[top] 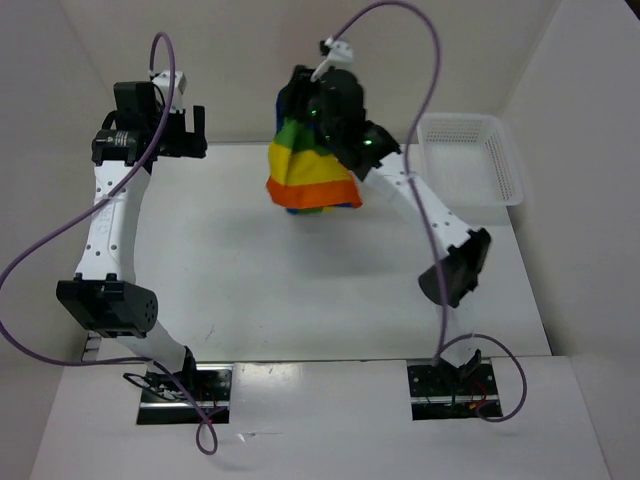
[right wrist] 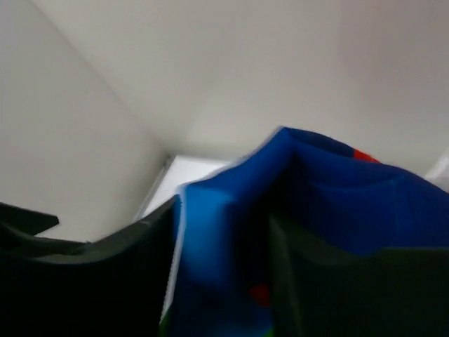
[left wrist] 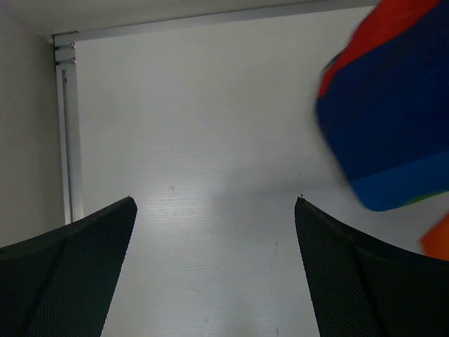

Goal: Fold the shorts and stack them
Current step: Move the shorts to the center of the board

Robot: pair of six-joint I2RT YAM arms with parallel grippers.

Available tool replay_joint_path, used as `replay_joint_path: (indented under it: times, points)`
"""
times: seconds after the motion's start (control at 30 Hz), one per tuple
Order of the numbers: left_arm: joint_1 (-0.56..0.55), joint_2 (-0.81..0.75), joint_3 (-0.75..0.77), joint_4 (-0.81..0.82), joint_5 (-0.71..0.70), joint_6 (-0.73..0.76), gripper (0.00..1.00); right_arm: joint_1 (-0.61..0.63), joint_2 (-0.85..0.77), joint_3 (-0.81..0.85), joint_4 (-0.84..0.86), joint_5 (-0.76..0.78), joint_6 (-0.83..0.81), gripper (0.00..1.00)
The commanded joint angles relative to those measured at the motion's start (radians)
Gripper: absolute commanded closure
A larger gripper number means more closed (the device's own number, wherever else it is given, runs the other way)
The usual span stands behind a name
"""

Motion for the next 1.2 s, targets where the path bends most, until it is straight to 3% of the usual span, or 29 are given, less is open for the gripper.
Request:
replay_joint_path:
  times: [0.0, 0.03, 0.1, 0.2, 0.37, 0.47, 0.53, 0.6, 0.7, 0.83, 0.93, 1.03, 1.17]
  points:
    - [0.021, 0.001, -0.040, 0.042, -0.036, 0.003, 0.00, 0.062, 0.154, 0.158, -0.148, 0.080, 0.127, 0.29]
    - [0.033, 0.001, -0.049, 0.073, -0.036, 0.003, 0.00, 0.081, 0.213, 0.186, -0.163, 0.096, 0.137, 0.11]
    - [0.033, 0.001, -0.069, 0.082, -0.065, 0.003, 0.00, 0.108, 0.243, 0.217, -0.173, 0.106, 0.137, 0.03]
    - [0.033, -0.009, -0.100, 0.117, -0.041, 0.003, 0.00, 0.118, 0.254, 0.226, -0.173, 0.174, 0.131, 0.01]
    - [-0.092, -0.011, -0.153, 0.033, 0.106, 0.003, 0.00, 0.003, 0.222, 0.140, -0.173, 0.253, 0.121, 0.01]
    - [-0.187, -0.002, -0.222, 0.000, 0.143, 0.003, 0.00, -0.089, 0.213, 0.055, -0.173, 0.221, 0.121, 0.08]
    - [-0.305, 0.010, -0.304, -0.001, 0.134, 0.003, 0.00, -0.142, 0.213, 0.001, -0.142, 0.161, 0.109, 0.20]
    - [-0.415, 0.039, -0.353, -0.010, 0.122, 0.003, 0.00, -0.168, 0.281, 0.001, -0.133, 0.104, 0.109, 0.33]
    - [-0.547, 0.070, -0.390, -0.001, 0.021, 0.003, 0.00, -0.198, 0.399, 0.066, -0.133, 0.029, 0.109, 0.43]
    - [-0.593, 0.095, -0.459, 0.064, -0.131, 0.003, 0.00, -0.221, 0.502, 0.142, -0.133, -0.124, 0.136, 0.44]
    - [-0.593, 0.119, -0.480, 0.084, -0.103, 0.003, 0.00, -0.221, 0.579, 0.174, -0.133, -0.219, 0.161, 0.44]
    - [-0.602, 0.147, -0.514, 0.105, -0.072, 0.003, 0.00, -0.221, 0.660, 0.223, -0.133, -0.246, 0.215, 0.44]
    - [-0.612, 0.185, -0.588, 0.207, -0.210, 0.003, 0.00, -0.221, 0.732, 0.299, -0.133, -0.255, 0.239, 0.38]
